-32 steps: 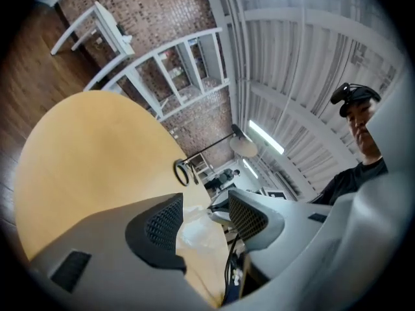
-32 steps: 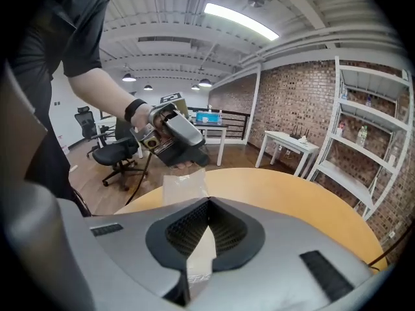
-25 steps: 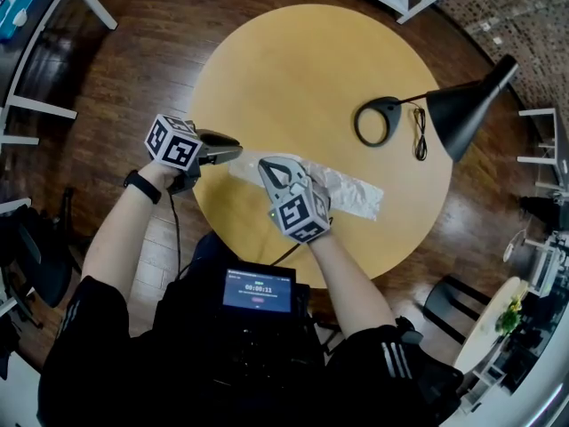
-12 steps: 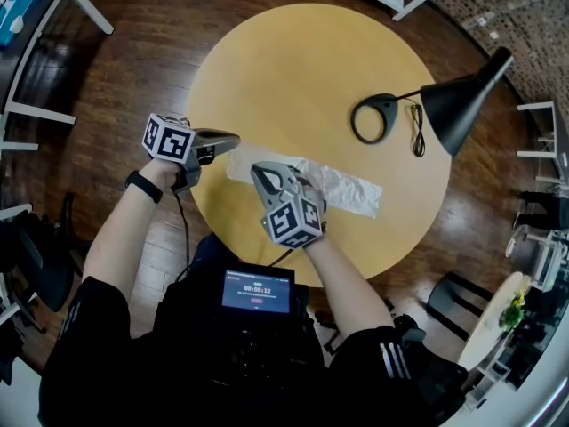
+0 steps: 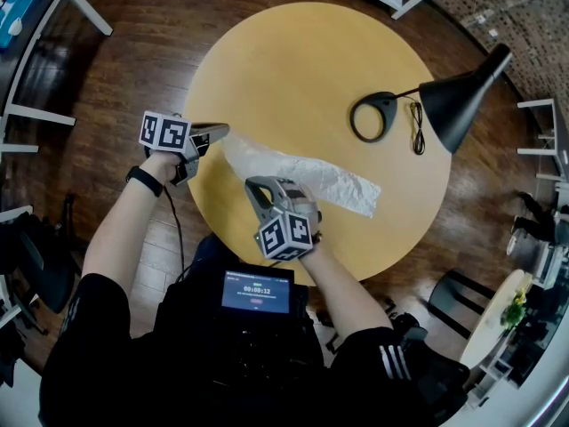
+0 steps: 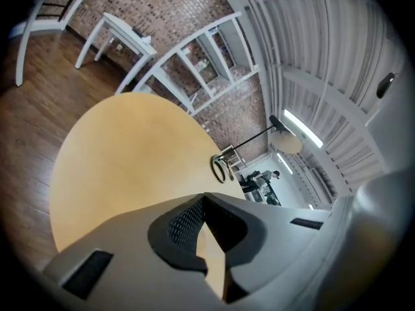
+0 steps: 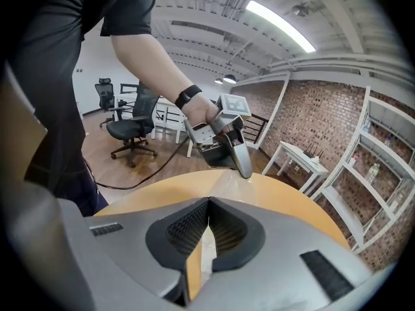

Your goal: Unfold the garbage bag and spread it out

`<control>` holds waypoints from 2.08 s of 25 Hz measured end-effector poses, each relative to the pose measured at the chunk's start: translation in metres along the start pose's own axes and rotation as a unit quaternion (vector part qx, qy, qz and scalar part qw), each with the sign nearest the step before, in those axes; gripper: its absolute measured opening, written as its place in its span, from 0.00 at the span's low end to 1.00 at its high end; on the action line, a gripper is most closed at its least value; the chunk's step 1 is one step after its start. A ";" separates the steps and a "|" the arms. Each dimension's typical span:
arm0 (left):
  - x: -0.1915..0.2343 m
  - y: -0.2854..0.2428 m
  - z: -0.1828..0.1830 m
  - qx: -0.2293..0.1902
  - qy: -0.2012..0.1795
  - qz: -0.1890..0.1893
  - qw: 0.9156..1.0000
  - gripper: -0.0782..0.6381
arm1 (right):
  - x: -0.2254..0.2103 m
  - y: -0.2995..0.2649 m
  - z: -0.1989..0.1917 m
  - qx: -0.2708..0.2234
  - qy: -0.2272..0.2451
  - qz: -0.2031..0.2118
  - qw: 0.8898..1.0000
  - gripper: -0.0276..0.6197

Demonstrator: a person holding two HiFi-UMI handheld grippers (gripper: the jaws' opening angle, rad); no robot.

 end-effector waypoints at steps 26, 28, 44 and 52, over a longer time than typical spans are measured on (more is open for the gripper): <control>0.034 -0.009 -0.025 0.069 -0.054 0.092 0.992 0.11 | -0.038 -0.016 -0.043 0.069 0.008 0.070 0.995 0.37; 0.034 -0.010 -0.026 0.078 -0.068 0.093 0.990 0.11 | -0.044 -0.028 -0.053 0.096 0.018 0.085 0.992 0.37; 0.041 -0.007 -0.029 0.128 -0.129 0.140 0.973 0.16 | -0.047 -0.075 -0.073 0.165 0.092 0.096 0.977 0.08; 0.004 -0.023 0.018 0.229 -0.366 0.165 0.887 0.28 | -0.038 -0.071 -0.062 0.145 0.097 0.088 0.981 0.07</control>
Point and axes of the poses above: the fingertips, and each gripper's own axes: y backward along the fingers, x to its left, z out of its top, the point moved 8 cm from there along y, backward along the fingers, and after that the axes turned 6 degrees about -y, right-handed, at the moved point
